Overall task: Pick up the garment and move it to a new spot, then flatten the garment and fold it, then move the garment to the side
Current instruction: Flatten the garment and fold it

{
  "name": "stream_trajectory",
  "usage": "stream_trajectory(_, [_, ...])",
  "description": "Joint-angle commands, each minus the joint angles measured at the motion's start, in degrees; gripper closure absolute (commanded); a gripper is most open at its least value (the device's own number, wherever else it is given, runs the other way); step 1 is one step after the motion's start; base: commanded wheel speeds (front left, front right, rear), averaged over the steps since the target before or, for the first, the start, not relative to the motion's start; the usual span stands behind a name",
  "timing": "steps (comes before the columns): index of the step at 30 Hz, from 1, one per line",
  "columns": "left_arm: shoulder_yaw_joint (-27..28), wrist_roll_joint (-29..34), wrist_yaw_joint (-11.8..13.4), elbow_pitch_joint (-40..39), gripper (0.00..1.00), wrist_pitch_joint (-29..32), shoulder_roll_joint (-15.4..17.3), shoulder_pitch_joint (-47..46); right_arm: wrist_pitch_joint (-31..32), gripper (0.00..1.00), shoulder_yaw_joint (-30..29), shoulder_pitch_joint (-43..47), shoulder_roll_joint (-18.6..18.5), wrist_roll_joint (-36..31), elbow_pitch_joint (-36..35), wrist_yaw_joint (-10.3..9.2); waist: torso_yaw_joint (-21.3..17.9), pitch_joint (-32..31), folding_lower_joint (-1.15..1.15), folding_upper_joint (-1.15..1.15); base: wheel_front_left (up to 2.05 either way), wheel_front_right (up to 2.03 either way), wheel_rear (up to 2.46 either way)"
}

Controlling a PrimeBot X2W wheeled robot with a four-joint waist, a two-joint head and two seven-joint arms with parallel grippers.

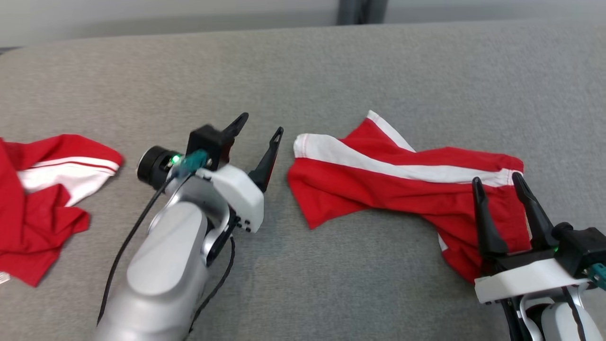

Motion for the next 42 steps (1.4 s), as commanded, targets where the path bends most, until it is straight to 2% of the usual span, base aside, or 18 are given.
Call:
stream_trajectory(1, [-0.1,-0.5,-0.1,0.5,0.0,0.1,0.3,-1.1,-0.4,0.0,0.0,-0.6,-0.2,0.2,0.2,0.03,-1.9,1.9,0.0,0.0,0.0,0.0,0.0])
stream_trajectory(6, [-3.6,-4.8,-1.0,9.8,0.0,3.0,-0.1,-6.8,-1.4,0.0,0.3,-1.9,-0.2,1.2,1.6,0.03,-4.6,4.0,0.0,0.0,0.0,0.0,0.0])
stream_trajectory(12, [-9.4,-11.3,-1.0,15.2,0.0,5.9,-0.2,-9.5,-2.7,0.0,-0.1,-2.2,-0.2,2.0,2.9,0.03,-6.0,4.6,0.0,0.0,0.0,0.0,0.0])
stream_trajectory(13, [-10.2,-12.3,-1.0,15.5,0.29,6.0,-0.2,-9.8,-2.7,0.0,-0.1,-2.3,-0.2,2.1,3.1,0.03,-6.1,4.7,0.0,0.0,0.0,0.0,0.0])
stream_trajectory(14, [-10.9,-13.2,-1.0,15.7,0.74,5.5,-0.1,-10.3,-2.8,0.0,-0.2,-2.3,-0.2,2.3,3.2,0.03,-6.1,4.8,0.0,0.0,0.0,0.0,0.0])
stream_trajectory(15, [-11.4,-13.8,-1.0,16.1,1.0,5.1,0.2,-10.6,-3.0,0.0,-0.3,-2.4,-0.2,2.3,3.4,0.03,-6.2,4.8,0.0,0.0,0.0,0.0,0.0])
stream_trajectory(21, [-13.8,-15.5,-1.0,17.6,1.0,1.2,0.9,-12.4,-3.1,0.0,-2.4,-2.5,-0.2,2.0,4.7,0.03,-5.8,4.8,0.0,0.0,0.0,0.0,0.0])
stream_trajectory(27, [-15.8,-14.9,-1.0,17.4,1.0,-2.5,1.1,-12.4,-0.1,0.0,-4.9,-3.4,-1.7,2.2,8.4,0.03,-4.5,4.9,0.0,0.0,0.0,0.0,0.0])
stream_trajectory(38, [-18.3,-13.8,-0.4,16.0,1.0,-6.0,0.6,-11.2,6.7,0.0,-2.4,-9.2,-6.6,6.5,12.7,0.02,-1.9,5.9,0.0,0.0,0.0,0.0,0.0])
stream_trajectory(39, [-18.4,-13.7,-0.4,15.8,1.0,-6.3,0.6,-11.2,7.6,0.25,-1.9,-9.6,-7.0,7.5,13.0,0.02,-1.7,6.0,0.0,0.0,0.0,0.0,0.0])
stream_trajectory(40, [-18.5,-13.7,-0.3,15.7,1.0,-6.5,0.5,-11.2,8.1,0.58,-1.5,-9.8,-7.1,8.4,13.2,0.02,-1.6,6.0,0.0,0.0,0.0,0.0,0.0])
stream_trajectory(41, [-18.6,-13.7,-0.1,15.6,1.0,-6.7,0.5,-11.2,8.8,0.69,-1.2,-10.1,-7.6,9.2,13.2,0.02,-1.4,6.0,0.0,0.0,0.0,0.0,0.0])
stream_trajectory(42, [-18.7,-13.7,0.0,15.4,1.0,-7.1,0.5,-11.2,9.5,1.0,-0.6,-10.2,-7.9,10.2,13.4,0.02,-1.3,6.0,0.0,0.0,0.0,0.0,0.0])
